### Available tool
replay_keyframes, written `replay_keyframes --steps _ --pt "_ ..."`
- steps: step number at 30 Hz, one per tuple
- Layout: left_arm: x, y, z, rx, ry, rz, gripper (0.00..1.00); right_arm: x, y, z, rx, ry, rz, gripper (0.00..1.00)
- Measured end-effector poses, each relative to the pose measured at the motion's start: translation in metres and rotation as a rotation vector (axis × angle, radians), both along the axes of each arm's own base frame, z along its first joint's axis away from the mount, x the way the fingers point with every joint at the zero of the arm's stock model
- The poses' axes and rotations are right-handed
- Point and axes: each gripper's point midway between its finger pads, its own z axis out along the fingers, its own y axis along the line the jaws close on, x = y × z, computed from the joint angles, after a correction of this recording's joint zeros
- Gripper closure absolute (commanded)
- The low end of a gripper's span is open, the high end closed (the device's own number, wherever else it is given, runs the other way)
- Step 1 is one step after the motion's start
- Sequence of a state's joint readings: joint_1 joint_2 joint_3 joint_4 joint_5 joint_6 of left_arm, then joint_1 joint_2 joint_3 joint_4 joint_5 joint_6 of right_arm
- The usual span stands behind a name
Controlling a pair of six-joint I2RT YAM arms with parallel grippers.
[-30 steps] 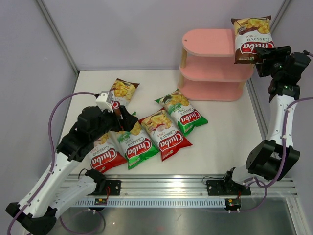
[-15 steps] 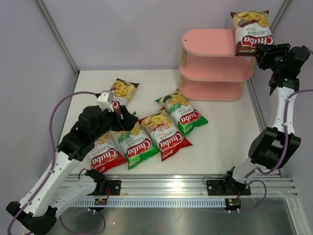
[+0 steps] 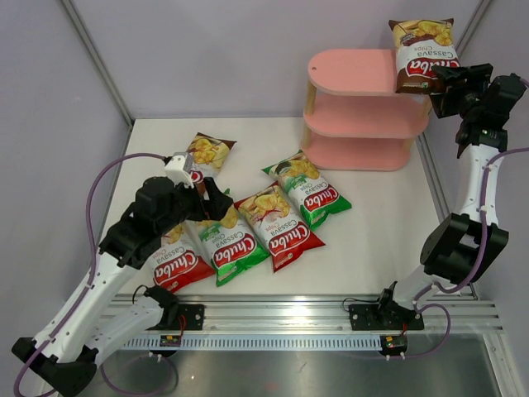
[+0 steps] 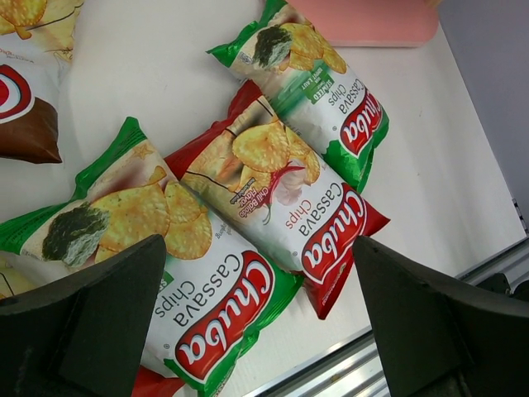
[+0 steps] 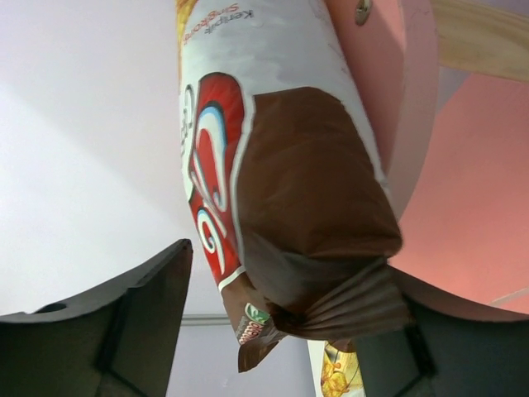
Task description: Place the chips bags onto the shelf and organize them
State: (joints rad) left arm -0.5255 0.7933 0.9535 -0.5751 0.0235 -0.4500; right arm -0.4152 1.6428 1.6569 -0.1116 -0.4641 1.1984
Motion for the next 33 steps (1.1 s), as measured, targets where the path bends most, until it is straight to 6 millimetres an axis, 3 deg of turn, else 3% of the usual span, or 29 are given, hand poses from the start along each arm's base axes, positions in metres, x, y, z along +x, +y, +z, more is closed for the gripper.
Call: replay_keyframes --steps 2,3,9,15,21,28,33 --pt "0.000 0.002 0.000 0.005 0.001 0.004 0.01 -0.001 0.001 0.002 -0.003 -0.002 0.001 0.13" --pt "0.000 0.002 0.001 0.008 -0.001 0.007 0.01 -0.002 0.001 0.002 -0.004 0.001 0.001 0.01" --pt "0.012 0.013 -0.002 0.036 0.017 0.065 0.01 -0.007 0.000 -0.005 -0.013 0.050 -0.001 0.01" --pt "0.035 0.037 -0.010 0.072 0.082 0.179 0.01 -0.020 -0.009 -0.007 -0.023 0.074 -0.026 0.01" --pt "0.066 0.069 0.007 0.061 0.088 0.308 0.01 -0.042 -0.009 0.002 -0.075 0.053 -0.026 0.01" --pt "0.109 0.113 0.016 0.032 0.045 0.421 0.01 -0.082 0.025 0.034 -0.178 -0.064 0.074 0.01" --pt "0.148 0.143 0.022 0.031 0.032 0.423 0.01 -0.138 0.063 0.023 -0.226 -0.126 0.128 0.01"
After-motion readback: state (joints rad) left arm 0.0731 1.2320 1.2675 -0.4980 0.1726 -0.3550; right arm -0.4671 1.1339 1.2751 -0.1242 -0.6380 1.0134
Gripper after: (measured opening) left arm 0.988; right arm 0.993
